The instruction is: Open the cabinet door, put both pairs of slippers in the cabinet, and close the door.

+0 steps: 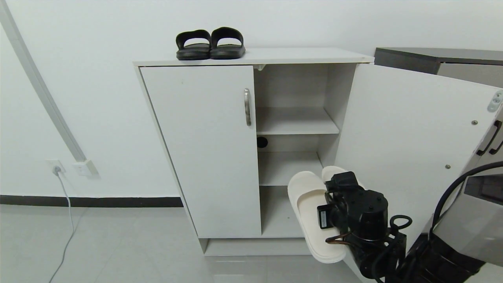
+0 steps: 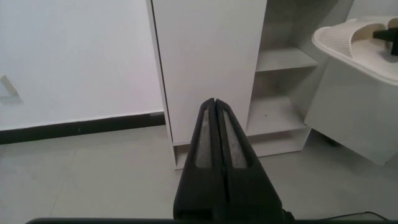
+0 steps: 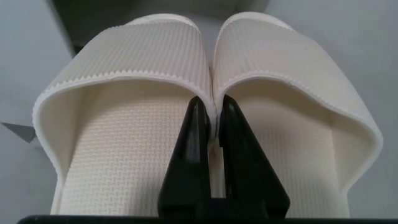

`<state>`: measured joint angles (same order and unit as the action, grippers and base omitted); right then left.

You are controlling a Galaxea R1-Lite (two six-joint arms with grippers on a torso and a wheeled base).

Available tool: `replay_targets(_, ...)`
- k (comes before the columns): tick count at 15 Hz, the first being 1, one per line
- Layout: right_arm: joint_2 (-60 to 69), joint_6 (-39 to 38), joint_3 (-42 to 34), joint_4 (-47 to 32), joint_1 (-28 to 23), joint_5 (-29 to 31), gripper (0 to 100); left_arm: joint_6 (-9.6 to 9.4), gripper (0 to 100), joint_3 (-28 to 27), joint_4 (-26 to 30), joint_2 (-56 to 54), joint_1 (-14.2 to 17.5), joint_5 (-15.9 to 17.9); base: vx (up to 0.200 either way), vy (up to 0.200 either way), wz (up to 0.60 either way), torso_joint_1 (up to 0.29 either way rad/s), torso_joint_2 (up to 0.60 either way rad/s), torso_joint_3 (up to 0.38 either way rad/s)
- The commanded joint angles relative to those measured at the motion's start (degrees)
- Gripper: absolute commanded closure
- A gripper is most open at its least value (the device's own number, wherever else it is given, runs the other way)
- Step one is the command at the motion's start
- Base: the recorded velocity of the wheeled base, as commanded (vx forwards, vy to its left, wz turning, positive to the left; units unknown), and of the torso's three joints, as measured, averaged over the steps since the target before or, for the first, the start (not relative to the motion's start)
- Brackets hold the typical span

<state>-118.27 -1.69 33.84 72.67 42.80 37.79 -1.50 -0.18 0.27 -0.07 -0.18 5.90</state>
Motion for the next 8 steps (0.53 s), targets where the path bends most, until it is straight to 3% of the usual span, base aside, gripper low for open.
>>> replay_targets(1,0.0,0.0,0.6,0.0,1.7,0.0,100,0.01,100,0.0,0.0,0.1,0.0,0.0,0.0,0.0,0.0,0.0,0.0,0.0)
replay_targets(4,-4.2,-3.1,9.2,-1.7,4.0,0.4,100,0.01,100,0.0,0.0,0.1,0.0,0.1,0.0,0.0,0.0,0.0,0.0,0.0)
replay_targets(8,-6.8,-12.2,20.1,-16.3,4.0,4.7,100,0.01,100,0.0,0.0,0.1,0.0,0.0,0.0,0.0,0.0,0.0,0.0,0.0)
